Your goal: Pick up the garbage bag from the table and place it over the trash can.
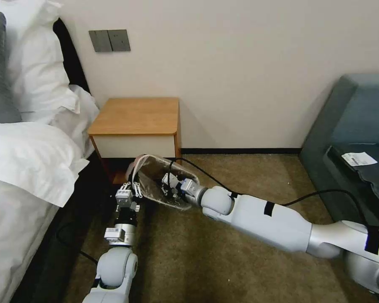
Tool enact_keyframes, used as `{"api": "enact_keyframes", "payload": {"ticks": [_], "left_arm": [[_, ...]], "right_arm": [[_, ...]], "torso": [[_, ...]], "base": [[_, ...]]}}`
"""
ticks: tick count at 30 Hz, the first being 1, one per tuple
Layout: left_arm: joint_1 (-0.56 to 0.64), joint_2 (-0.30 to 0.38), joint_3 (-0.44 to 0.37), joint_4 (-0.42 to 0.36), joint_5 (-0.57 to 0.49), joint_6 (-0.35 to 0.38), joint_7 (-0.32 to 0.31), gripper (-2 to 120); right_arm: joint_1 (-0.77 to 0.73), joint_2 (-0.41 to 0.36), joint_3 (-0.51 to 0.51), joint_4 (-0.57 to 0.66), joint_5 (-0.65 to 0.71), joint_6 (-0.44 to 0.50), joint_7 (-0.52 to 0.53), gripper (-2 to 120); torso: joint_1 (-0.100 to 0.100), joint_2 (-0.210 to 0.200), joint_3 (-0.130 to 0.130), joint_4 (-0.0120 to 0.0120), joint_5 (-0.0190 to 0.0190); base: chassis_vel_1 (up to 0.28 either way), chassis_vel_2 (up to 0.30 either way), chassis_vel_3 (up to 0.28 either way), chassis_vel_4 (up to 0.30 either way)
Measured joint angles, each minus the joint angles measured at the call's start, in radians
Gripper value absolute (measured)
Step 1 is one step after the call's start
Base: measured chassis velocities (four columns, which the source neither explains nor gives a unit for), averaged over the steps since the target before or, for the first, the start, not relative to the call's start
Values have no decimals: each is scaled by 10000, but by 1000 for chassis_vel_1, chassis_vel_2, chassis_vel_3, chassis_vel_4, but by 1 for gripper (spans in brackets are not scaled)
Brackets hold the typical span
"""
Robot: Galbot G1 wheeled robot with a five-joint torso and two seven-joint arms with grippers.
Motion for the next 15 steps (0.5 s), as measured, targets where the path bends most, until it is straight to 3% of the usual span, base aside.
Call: {"api": "enact_keyframes", "payload": {"ticks": [15], "left_arm": [[381, -160, 380, -187, 766, -358, 114, 3]], "right_arm": [[-128, 456, 6, -942, -188, 410, 12, 0]], "torso": [[0, 0, 0, -1, 0]], "base": [[0, 0, 0, 0]]}}
